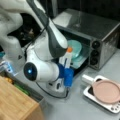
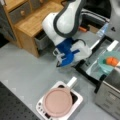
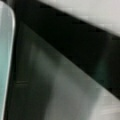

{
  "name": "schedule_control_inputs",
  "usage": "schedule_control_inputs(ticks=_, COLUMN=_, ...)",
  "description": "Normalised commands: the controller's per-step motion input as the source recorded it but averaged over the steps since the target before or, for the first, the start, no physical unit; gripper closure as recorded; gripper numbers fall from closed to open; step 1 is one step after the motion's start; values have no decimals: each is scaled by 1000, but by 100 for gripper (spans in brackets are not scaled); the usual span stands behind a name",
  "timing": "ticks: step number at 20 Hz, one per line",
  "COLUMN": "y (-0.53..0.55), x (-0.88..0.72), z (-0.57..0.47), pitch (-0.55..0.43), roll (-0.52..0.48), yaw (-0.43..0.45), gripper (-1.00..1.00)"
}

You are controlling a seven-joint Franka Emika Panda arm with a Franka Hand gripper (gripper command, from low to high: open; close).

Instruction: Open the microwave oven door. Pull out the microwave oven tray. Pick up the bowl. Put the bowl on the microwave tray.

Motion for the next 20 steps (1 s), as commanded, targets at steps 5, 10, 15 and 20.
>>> schedule_control_inputs(ticks=5, y=241, x=-249, z=134, pitch=38, roll=183, yaw=-162, gripper=-100)
schedule_control_inputs(ticks=10, y=381, x=-270, z=394, pitch=94, roll=106, yaw=-219, gripper=-100)
schedule_control_inputs(ticks=15, y=574, x=-331, z=610, pitch=154, roll=33, yaw=-246, gripper=-100)
schedule_control_inputs(ticks=20, y=541, x=-296, z=671, pitch=170, roll=-70, yaw=-286, gripper=-100)
